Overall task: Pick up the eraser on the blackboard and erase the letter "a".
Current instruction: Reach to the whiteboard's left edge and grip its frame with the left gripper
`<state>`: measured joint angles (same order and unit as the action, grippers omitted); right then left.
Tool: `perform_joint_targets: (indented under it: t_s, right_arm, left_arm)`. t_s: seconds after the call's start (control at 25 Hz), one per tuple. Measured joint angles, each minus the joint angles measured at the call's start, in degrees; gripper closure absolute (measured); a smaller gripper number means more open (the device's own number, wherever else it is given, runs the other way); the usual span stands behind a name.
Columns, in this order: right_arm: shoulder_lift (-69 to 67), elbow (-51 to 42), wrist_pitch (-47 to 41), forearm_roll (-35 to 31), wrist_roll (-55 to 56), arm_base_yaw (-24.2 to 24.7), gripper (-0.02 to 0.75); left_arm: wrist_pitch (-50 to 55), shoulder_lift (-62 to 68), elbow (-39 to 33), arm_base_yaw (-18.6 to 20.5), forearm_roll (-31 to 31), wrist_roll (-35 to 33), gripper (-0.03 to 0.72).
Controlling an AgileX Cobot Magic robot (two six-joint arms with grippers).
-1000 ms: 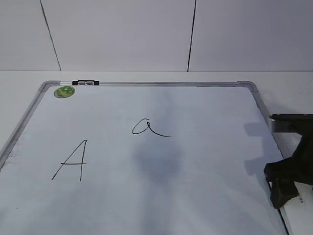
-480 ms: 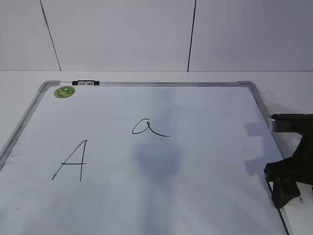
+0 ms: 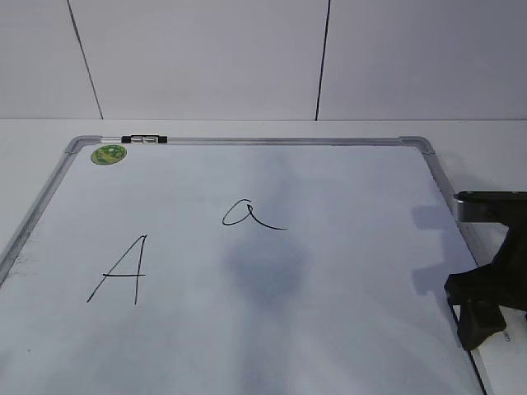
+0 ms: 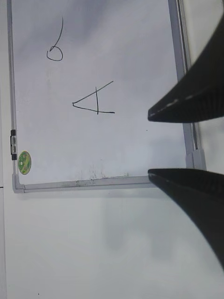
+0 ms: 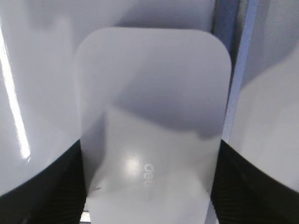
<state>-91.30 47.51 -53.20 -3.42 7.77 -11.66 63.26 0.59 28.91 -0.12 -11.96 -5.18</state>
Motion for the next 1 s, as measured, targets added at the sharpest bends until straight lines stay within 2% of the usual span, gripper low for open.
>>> perform_joint_targets:
  t_s: [0.4, 1.0]
  right_arm:
    - [0.00, 0.41, -0.38, 0.00, 0.00, 0.00, 0.174]
    - [-0.20, 8.09, -12.20, -0.43, -0.11, 0.00, 0.174]
  left_arm:
    - [0.00, 0.00, 0.00, 0.00, 0.00, 0.00, 0.433]
    - [0.00, 0.00, 0.00, 0.00, 0.00, 0.00, 0.434]
